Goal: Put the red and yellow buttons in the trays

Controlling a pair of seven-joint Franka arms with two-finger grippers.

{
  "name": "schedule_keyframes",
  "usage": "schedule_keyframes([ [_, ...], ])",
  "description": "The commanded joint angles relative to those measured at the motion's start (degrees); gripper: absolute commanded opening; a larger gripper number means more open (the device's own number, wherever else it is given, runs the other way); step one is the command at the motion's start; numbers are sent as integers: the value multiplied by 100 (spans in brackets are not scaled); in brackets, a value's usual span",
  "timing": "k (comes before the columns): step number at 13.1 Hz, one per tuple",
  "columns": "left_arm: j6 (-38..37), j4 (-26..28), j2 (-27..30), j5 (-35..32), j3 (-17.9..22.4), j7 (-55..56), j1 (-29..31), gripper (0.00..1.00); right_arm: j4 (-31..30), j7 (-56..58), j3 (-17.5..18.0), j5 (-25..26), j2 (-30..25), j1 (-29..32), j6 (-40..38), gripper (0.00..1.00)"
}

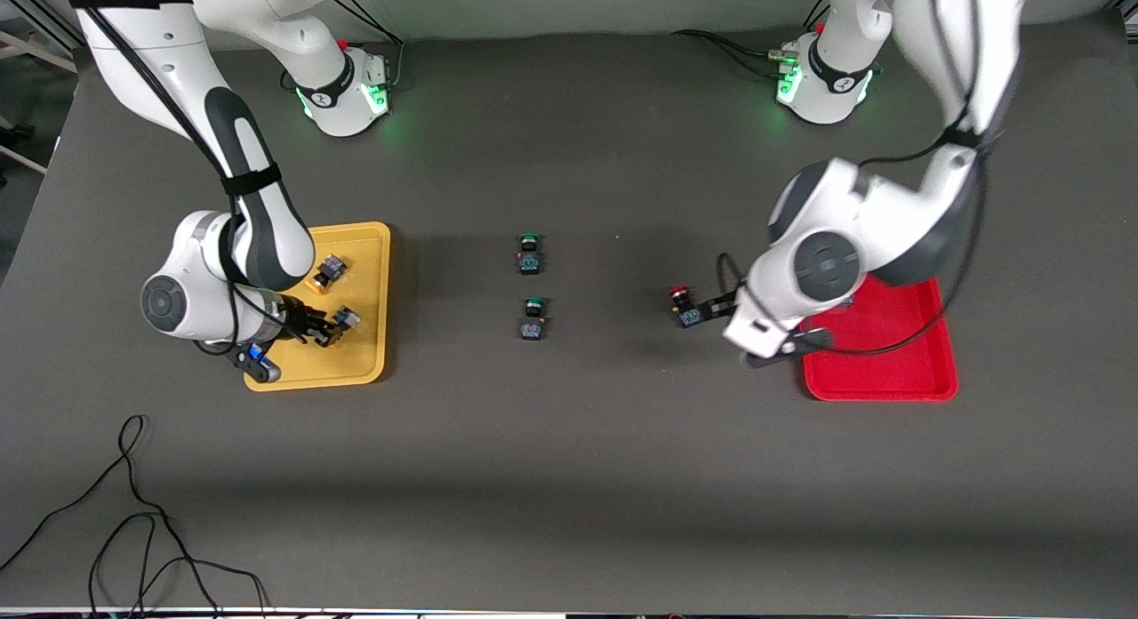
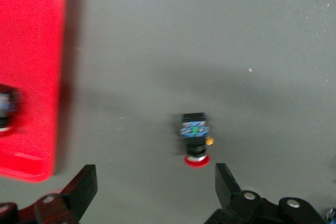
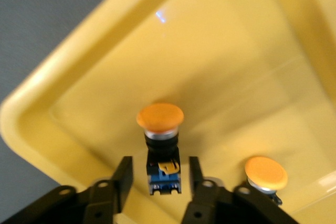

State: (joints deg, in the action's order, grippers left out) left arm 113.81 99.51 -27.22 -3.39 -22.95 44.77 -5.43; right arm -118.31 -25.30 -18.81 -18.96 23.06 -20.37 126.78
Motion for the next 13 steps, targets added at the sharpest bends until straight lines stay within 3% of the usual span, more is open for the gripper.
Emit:
schedule_keyframes([
  [1, 622, 23, -476, -48, 63, 199, -204, 100, 280, 183, -202, -72, -599, -29, -739, 100],
  [3, 1175, 383, -591, -57, 63, 199, -248, 100, 772, 244, -264, 93, -1003, -29, -1556, 100],
  [4, 1448, 585, -618, -57, 63, 199, -274, 100, 940, 236, -247, 434, -1319, -37, -1812, 100],
  [6, 1713, 779, -679, -57, 72, 207, -379, 100, 968, 253, -142, 893, -1978, -72, -1876, 100],
  [10, 1915, 1008, -688, -83, 98, 400, -520, 95, 1046, 262, 552, 1816, -3008, 111, -2138, 100],
  [12, 2179, 1166, -680, -127, 98, 471, -529, 70, 1292, 646, 982, 1844, -3185, 418, -2490, 100],
  [13, 2198, 1176, -680, -127, 98, 480, -529, 50, 1450, 988, 1089, 1852, -3185, 568, -2648, 100],
])
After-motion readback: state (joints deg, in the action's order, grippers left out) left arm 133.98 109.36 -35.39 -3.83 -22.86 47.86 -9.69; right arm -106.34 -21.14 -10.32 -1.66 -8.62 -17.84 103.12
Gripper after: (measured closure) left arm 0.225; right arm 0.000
